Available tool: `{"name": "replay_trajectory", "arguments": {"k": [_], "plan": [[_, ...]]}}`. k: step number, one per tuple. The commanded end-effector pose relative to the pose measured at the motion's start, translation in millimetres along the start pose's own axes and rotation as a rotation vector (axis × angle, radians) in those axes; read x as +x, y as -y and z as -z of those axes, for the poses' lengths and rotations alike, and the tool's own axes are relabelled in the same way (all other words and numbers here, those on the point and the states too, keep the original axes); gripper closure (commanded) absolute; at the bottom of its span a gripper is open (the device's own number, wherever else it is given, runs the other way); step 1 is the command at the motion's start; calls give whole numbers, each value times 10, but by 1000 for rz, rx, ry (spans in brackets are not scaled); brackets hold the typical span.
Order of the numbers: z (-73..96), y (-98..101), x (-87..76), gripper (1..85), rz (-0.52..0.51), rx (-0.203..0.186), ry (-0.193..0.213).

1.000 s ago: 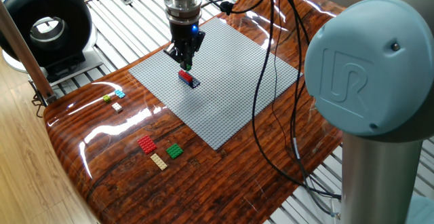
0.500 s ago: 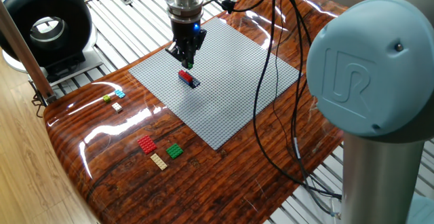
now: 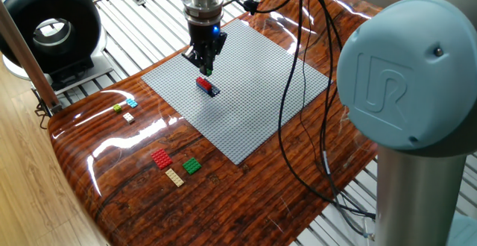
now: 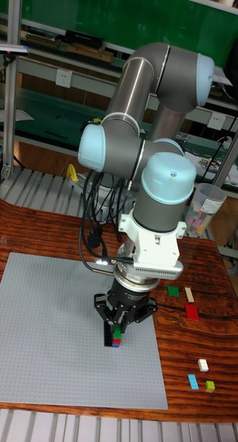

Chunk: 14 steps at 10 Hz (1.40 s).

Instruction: Build with small Lego blocks

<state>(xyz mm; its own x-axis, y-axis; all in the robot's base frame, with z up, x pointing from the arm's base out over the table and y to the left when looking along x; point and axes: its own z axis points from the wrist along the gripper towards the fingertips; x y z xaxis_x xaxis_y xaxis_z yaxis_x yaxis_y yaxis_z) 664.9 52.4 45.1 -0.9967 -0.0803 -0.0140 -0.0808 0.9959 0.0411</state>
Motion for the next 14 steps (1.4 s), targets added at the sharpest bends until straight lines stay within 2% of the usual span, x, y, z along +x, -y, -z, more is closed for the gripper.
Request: {"name": "replay_trajectory", "arguments": {"k": [1, 5, 9, 14], "plan": [[-55, -63, -45, 843, -14, -7, 7], [-141, -15, 25, 843, -20, -12, 9], [-95, -28, 114, 843, -31, -11, 1], [-91, -68, 104, 843, -25, -17, 3]]}}
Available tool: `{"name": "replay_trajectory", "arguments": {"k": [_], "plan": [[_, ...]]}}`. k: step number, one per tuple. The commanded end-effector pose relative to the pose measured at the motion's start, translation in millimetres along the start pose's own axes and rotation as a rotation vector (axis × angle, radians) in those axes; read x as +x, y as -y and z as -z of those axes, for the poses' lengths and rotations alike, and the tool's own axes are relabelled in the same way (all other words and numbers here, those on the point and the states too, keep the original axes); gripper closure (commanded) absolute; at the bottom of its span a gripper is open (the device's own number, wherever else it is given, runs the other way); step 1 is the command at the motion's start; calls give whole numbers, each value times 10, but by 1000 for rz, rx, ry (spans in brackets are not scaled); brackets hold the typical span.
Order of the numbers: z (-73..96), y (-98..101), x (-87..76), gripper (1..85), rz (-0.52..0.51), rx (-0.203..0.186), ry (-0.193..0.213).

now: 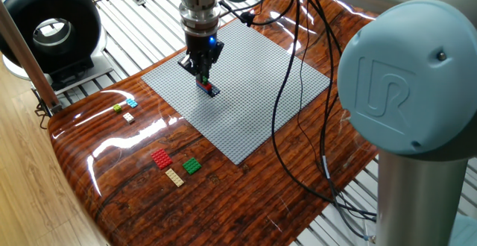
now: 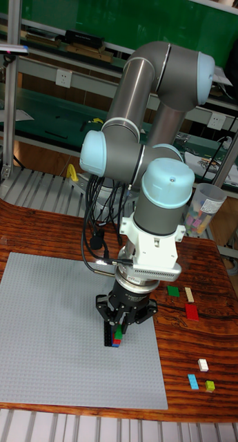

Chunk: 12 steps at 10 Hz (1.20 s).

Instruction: Build with small Lego blocks

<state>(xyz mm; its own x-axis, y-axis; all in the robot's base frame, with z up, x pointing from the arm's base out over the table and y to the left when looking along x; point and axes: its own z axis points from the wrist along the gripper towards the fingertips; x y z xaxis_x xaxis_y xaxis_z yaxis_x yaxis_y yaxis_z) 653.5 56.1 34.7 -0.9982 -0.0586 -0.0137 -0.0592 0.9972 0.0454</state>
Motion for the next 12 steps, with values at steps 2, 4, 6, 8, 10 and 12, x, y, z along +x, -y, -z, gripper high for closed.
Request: {"name": "replay_trajectory", "arguments": {"k": [2, 4, 6, 8, 10, 12], "plan": [[5, -11, -13, 843, 0, -8, 2], [-4, 20, -27, 843, 3, 3, 5], [-4, 27, -33, 843, 3, 6, 6], [-8, 23, -36, 843, 3, 4, 6], [-8, 0, -34, 843, 2, -2, 7], [-3, -15, -16, 843, 0, 0, 5]]}}
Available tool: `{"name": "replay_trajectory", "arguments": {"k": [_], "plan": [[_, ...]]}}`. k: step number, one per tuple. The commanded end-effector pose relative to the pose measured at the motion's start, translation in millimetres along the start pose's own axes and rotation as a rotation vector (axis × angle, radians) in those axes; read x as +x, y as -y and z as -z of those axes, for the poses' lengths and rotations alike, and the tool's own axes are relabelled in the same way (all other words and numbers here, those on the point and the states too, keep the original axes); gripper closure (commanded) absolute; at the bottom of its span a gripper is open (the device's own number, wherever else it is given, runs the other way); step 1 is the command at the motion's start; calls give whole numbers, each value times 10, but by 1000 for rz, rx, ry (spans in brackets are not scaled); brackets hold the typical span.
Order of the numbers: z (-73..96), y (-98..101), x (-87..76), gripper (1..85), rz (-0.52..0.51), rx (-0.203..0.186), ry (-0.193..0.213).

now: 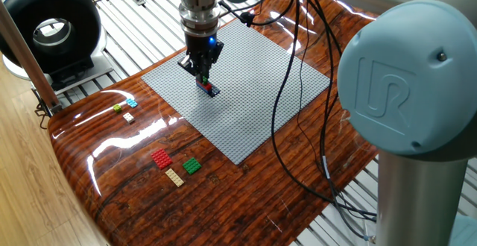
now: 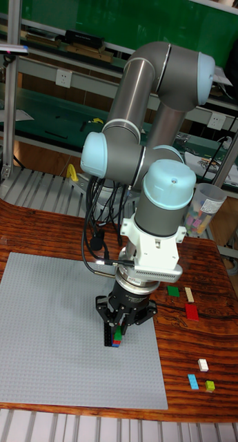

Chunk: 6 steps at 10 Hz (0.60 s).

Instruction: Build with small Lego blocks

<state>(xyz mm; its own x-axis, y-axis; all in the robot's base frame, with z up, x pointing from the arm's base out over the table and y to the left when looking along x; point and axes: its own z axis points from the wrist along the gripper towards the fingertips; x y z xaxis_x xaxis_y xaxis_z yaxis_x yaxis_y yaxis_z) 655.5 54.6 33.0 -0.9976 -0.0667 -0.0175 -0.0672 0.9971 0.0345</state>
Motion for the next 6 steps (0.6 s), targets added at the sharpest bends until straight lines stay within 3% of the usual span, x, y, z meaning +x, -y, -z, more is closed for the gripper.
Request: {"name": "replay_trajectory", "arguments": {"k": [1, 6], "plan": [[11, -26, 1, 843, -8, -10, 1], [-1, 8, -20, 843, -4, -10, 5]]}}
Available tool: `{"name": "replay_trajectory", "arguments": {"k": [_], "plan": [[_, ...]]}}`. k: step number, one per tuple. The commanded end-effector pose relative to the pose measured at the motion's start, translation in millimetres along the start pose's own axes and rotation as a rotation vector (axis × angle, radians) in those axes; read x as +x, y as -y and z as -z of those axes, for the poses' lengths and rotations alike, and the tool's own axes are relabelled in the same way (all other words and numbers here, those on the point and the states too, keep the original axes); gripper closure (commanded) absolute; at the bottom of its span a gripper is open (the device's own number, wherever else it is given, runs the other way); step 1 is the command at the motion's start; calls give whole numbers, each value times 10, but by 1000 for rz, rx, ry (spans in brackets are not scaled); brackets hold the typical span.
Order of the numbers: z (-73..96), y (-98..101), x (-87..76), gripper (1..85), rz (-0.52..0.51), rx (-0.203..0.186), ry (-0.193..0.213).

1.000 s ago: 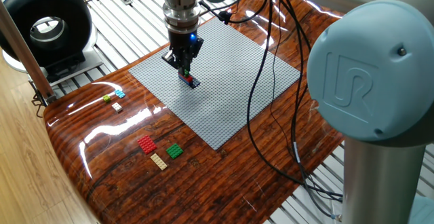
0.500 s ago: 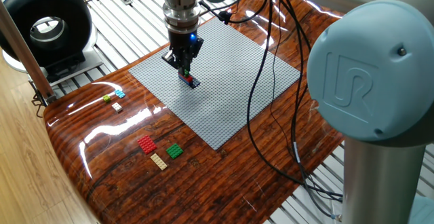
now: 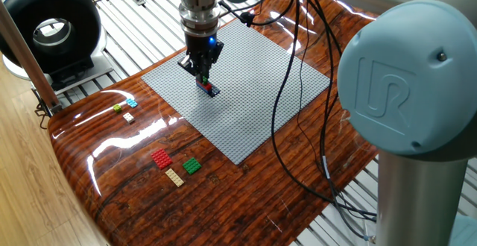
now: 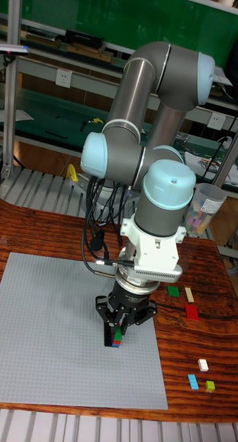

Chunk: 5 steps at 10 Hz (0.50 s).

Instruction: Build with small Lego blocks

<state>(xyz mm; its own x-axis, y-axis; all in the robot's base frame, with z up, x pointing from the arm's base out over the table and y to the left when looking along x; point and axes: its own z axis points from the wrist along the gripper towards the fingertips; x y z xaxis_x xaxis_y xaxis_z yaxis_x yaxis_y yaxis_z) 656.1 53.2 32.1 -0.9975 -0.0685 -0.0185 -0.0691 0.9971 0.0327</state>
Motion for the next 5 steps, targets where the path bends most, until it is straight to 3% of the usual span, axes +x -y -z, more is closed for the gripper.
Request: {"name": "replay_trajectory", "arguments": {"k": [1, 5], "plan": [[9, -11, -16, 843, -6, -13, 4], [0, -40, -26, 843, -4, -17, 5]]}}
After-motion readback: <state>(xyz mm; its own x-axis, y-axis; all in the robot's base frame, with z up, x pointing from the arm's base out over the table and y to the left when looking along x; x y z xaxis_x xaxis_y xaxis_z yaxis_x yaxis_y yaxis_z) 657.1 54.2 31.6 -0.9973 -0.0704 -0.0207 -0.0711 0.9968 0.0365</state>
